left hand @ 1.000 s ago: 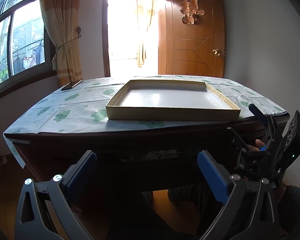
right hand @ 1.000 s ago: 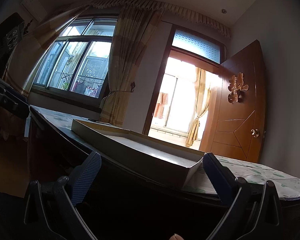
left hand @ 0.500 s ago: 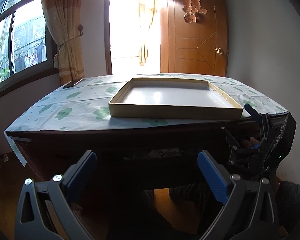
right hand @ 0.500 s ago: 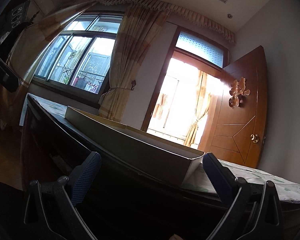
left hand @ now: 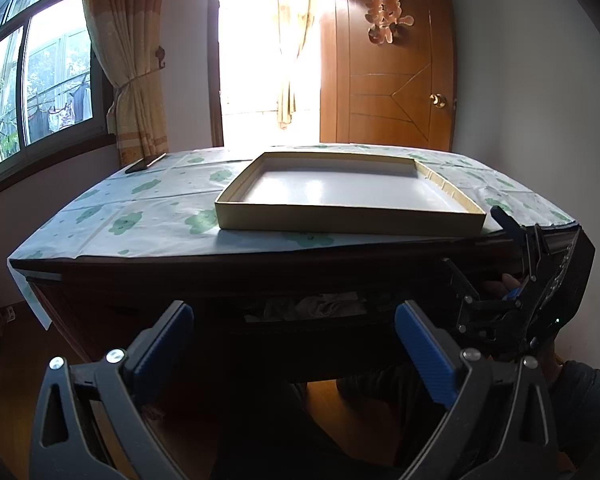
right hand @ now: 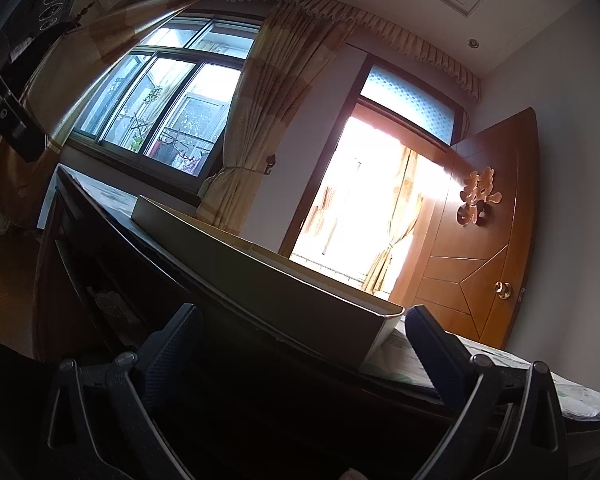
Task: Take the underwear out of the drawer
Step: 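Pull the drawer under the table open with the right hand, then lower the right tool into the drawer over the red rolled garment, then grasp the red rolled garment with the right tool while the left tool grasps the pink underwear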
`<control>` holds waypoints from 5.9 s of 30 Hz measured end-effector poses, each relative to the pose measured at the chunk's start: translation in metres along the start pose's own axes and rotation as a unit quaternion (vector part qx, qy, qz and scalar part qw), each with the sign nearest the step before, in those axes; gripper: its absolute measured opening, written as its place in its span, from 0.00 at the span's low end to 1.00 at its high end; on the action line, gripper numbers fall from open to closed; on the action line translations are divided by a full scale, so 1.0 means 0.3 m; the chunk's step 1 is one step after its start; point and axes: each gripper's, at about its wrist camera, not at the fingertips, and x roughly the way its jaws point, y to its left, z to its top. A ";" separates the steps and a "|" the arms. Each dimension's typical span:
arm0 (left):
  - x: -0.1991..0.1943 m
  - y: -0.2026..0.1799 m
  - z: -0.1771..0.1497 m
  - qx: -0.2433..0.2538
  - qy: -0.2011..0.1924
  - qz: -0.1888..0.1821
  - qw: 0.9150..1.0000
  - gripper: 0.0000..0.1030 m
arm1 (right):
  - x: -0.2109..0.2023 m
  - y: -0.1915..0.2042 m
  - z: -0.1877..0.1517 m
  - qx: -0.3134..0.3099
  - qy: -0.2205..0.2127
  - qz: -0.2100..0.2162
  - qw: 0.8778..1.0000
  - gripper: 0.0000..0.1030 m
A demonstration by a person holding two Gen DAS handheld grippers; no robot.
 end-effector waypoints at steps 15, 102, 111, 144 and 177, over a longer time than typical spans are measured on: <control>0.005 0.001 0.000 -0.001 0.002 0.004 1.000 1.00 | -0.051 0.026 0.011 -0.006 0.021 0.000 1.000 0.99; 0.048 0.032 0.022 0.029 0.057 -0.008 0.998 1.00 | -0.107 0.009 0.094 0.021 0.319 0.139 0.937 0.99; 0.051 0.054 0.023 0.017 0.062 -0.016 0.998 1.00 | -0.003 0.050 0.090 0.033 0.379 0.206 0.902 0.99; 0.122 -0.043 -0.069 0.055 0.142 -0.094 0.984 1.00 | 0.034 -0.104 -0.012 0.207 0.424 0.283 0.835 0.33; 0.082 -0.089 -0.141 0.087 0.179 -0.206 0.958 0.15 | 0.040 -0.142 -0.035 0.220 0.402 0.268 0.847 0.33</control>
